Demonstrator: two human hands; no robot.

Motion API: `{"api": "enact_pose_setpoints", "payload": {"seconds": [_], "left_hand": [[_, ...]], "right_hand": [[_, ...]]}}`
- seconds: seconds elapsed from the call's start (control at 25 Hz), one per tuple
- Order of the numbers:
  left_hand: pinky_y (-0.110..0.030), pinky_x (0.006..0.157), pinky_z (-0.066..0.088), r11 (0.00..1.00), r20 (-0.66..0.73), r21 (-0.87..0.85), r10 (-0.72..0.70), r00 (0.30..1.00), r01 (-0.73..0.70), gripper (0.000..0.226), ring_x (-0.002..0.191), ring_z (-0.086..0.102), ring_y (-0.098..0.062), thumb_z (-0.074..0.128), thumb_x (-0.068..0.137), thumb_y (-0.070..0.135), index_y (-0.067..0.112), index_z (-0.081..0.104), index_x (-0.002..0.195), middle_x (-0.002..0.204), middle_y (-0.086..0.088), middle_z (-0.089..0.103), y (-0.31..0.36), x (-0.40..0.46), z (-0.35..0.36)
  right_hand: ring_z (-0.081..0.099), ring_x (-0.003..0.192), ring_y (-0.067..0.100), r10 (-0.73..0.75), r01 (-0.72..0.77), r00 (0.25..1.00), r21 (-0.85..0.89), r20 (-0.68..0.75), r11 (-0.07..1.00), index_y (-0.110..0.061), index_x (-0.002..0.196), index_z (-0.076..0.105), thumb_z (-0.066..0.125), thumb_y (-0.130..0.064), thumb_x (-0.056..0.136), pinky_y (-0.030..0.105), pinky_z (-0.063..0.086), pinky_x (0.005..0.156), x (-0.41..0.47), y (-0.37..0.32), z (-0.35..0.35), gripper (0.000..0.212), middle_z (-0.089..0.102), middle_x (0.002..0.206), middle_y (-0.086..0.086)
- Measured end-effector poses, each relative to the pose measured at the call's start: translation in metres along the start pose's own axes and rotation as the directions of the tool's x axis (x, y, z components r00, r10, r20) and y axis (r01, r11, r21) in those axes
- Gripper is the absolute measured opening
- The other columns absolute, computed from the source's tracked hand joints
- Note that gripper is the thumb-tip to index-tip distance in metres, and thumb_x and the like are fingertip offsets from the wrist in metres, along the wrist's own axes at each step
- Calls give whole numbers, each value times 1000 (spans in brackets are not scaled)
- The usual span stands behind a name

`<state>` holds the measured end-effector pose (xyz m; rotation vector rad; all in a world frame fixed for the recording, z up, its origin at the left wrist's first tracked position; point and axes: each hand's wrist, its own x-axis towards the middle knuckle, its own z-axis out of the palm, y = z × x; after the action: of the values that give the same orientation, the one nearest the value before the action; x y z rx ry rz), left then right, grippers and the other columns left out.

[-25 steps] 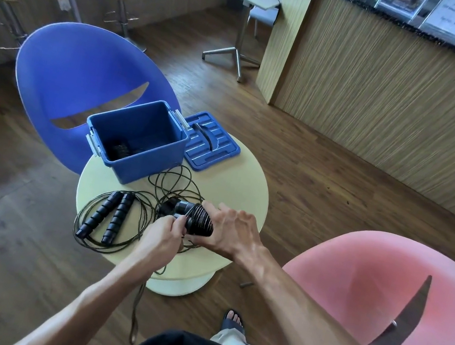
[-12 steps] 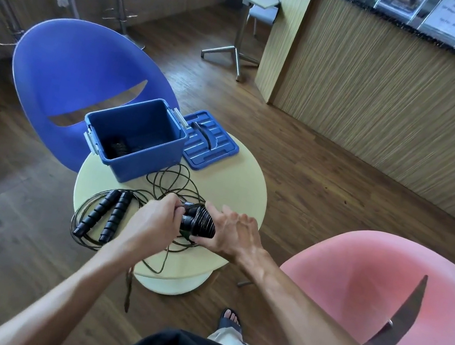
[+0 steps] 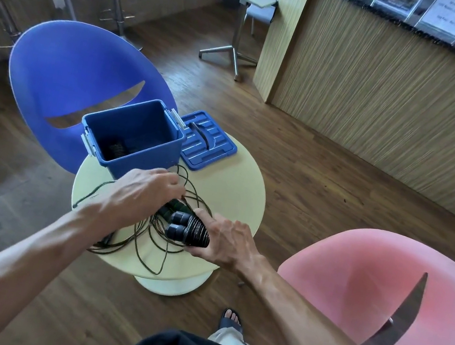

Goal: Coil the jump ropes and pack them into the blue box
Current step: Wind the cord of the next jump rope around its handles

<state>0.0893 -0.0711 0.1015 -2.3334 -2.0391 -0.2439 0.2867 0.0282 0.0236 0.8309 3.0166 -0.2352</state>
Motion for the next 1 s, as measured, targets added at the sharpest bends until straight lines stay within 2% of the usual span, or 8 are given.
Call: {"api": "enact_pose_setpoints", "payload": {"seconds": [0.12, 0.2, 0.32, 0.4, 0.48, 0.6, 0.8, 1.0], "left_hand": [[-31, 62, 55, 996, -55, -54, -76, 996, 73, 19, 83, 63, -18, 52, 95, 17, 14, 62, 110, 93, 0, 63, 29, -18, 16], [-31, 57, 52, 921, -103, -277, -311, 945, 273, 9, 73, 62, -16, 52, 96, 20, 14, 58, 100, 88, 3, 63, 56, -26, 29], [-31, 53, 52, 445, 145, -727, -645, 750, 523, 11, 57, 58, -17, 59, 93, 19, 15, 49, 89, 75, 0, 63, 72, -23, 44], [-37, 55, 57, 23, 418, -843, -602, 681, 537, 9, 53, 55, -19, 55, 93, 11, 8, 47, 93, 74, -8, 57, 72, -23, 47], [-39, 56, 55, -216, 549, -833, -443, 708, 510, 7, 50, 50, -20, 48, 97, 8, 8, 42, 92, 72, -9, 48, 68, -29, 47], [-34, 52, 52, -260, 572, -818, -273, 774, 513, 14, 45, 47, -20, 41, 103, 13, 11, 39, 89, 74, -15, 55, 64, -36, 47], [-25, 44, 44, -304, 567, -819, -306, 765, 486, 24, 49, 46, -16, 36, 99, -1, 15, 33, 82, 94, -28, 67, 63, -34, 62], [-18, 37, 19, -232, 559, -825, -474, 681, 515, 16, 40, 22, -8, 39, 97, 22, 12, 41, 84, 55, -1, 48, 66, -29, 70]], "right_hand": [[68, 79, 25, 98, -96, 993, 30, -60, 995, -31, 143, 38, 62, -68, 83, 30, 48, 62, 6, 12, -5, 75, 67, 105, 7], [68, 79, 23, 129, -126, 988, 44, -86, 991, -32, 143, 40, 61, -68, 84, 28, 49, 62, 11, 16, -9, 72, 67, 106, 6], [68, 77, 21, 158, -144, 977, 101, -141, 984, -31, 139, 43, 57, -73, 84, 29, 55, 64, 10, 20, -9, 71, 68, 102, 4], [68, 75, 21, 146, -132, 977, 96, -155, 987, -31, 138, 43, 55, -77, 83, 29, 56, 61, 9, 23, -8, 73, 68, 99, 3], [68, 74, 20, 149, -135, 976, 90, -160, 987, -31, 138, 43, 56, -78, 82, 27, 52, 59, 9, 23, -8, 74, 69, 99, 2], [67, 74, 19, 146, -135, 975, 74, -168, 988, -31, 137, 43, 55, -78, 83, 25, 46, 57, 11, 23, -11, 72, 68, 98, 1], [68, 76, 20, 135, -121, 977, 92, -164, 988, -32, 136, 43, 58, -73, 84, 24, 44, 59, 8, 21, -9, 69, 68, 100, 1], [68, 80, 22, 168, -155, 972, 87, -166, 984, -32, 139, 43, 60, -72, 84, 26, 42, 60, 10, 21, -9, 70, 69, 102, 2]]}}
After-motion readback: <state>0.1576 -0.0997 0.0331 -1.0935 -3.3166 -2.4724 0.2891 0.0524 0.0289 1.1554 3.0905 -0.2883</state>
